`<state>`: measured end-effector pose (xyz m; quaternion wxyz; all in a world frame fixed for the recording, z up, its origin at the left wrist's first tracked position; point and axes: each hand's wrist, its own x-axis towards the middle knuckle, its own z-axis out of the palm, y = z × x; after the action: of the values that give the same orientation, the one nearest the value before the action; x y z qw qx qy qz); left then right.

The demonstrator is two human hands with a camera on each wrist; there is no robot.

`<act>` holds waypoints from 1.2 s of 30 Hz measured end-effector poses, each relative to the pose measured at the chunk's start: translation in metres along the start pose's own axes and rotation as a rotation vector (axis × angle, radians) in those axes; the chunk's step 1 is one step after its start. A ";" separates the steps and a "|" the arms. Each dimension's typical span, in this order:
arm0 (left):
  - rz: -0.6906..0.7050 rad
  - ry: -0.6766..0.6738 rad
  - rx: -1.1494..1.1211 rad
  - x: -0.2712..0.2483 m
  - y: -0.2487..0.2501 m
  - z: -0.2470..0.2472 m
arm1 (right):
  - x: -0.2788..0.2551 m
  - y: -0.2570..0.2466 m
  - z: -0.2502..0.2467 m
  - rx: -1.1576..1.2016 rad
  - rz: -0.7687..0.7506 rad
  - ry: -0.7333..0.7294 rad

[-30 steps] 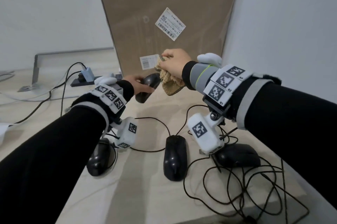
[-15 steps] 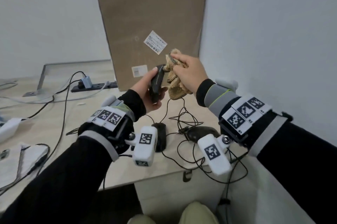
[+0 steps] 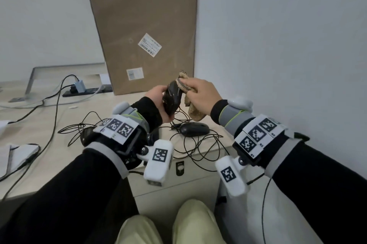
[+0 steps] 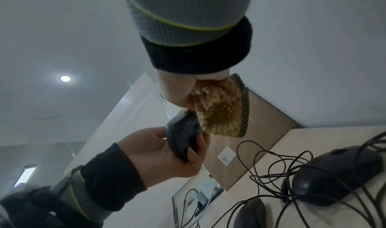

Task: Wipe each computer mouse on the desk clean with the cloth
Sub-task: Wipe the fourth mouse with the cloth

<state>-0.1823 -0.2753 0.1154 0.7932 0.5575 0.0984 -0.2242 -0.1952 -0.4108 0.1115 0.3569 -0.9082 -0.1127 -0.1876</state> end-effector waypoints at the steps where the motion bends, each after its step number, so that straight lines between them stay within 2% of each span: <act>1: 0.007 -0.013 -0.040 -0.003 -0.004 0.002 | -0.006 -0.001 -0.002 0.008 -0.009 -0.007; 7: 0.091 -0.104 -0.322 -0.014 -0.011 0.009 | -0.040 -0.015 -0.005 -0.007 -0.179 0.021; 10: 0.128 -0.168 -0.323 -0.020 -0.019 0.006 | -0.062 -0.017 -0.002 -0.076 -0.303 0.059; 13: 0.133 -0.195 -0.310 -0.027 -0.031 0.002 | -0.082 -0.011 0.002 -0.149 -0.343 0.074; 18: 0.083 -0.214 -0.164 -0.035 -0.047 0.000 | -0.082 -0.009 -0.011 -0.241 -0.266 0.139; 23: 0.089 -0.213 -0.150 -0.048 -0.057 0.007 | -0.068 -0.008 -0.027 0.032 -0.071 0.109; 28: 0.134 -0.247 -0.194 -0.054 -0.059 0.009 | -0.086 -0.010 -0.024 0.038 -0.112 0.098; 33: 0.156 -0.199 -0.260 -0.053 -0.061 0.006 | -0.107 -0.008 -0.006 -0.345 -0.319 0.052; 36: 0.153 -0.166 -0.236 -0.052 -0.062 0.004 | -0.113 -0.004 0.000 -0.423 -0.359 0.081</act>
<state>-0.2574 -0.2839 0.0858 0.8735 0.4457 0.0155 -0.1955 -0.2989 -0.4161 0.0666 0.1246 -0.9197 -0.2158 -0.3033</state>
